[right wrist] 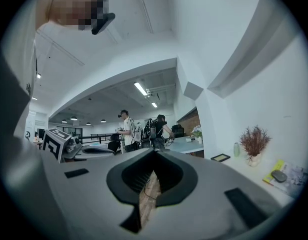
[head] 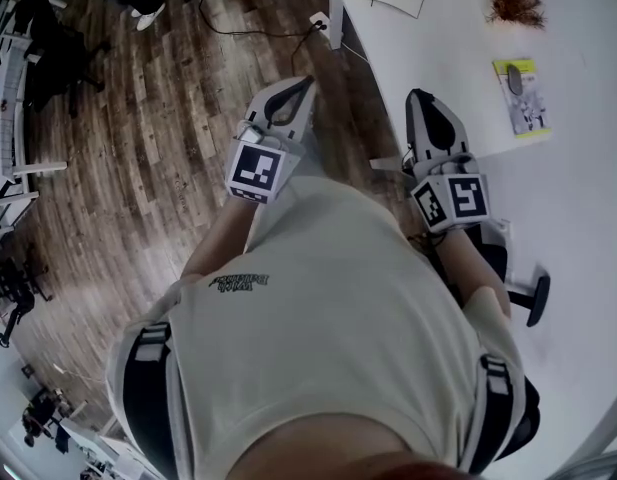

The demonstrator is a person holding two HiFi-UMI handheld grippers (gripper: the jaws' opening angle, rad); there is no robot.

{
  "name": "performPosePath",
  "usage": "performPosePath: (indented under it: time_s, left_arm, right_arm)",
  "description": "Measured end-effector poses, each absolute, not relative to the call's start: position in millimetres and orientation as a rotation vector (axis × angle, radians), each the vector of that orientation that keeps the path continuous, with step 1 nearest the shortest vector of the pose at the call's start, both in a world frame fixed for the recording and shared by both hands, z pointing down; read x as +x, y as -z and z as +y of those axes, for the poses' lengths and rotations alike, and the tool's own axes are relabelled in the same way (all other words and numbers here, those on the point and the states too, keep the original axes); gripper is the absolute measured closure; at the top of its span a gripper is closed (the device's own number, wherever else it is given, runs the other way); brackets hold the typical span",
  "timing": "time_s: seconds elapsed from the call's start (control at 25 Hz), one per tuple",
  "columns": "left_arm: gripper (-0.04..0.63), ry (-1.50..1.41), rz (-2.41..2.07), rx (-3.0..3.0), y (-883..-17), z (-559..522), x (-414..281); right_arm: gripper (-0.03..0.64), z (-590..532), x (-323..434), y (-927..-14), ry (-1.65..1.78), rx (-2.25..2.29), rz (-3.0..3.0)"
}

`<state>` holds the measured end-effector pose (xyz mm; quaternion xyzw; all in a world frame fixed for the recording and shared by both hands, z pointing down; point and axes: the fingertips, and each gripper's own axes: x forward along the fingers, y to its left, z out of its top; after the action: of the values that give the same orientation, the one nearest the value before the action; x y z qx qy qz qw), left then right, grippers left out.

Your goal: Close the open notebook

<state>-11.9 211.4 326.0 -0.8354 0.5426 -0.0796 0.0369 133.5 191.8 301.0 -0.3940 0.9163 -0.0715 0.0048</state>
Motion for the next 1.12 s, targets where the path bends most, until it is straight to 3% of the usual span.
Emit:
performPosePath:
  time_s: [1.12]
  left_arm:
    - [0.583,0.282,1.517,-2.73,-321,-45,-102]
  right_arm:
    - [0.614,-44,30,-308,0.38,-1.4,2.863]
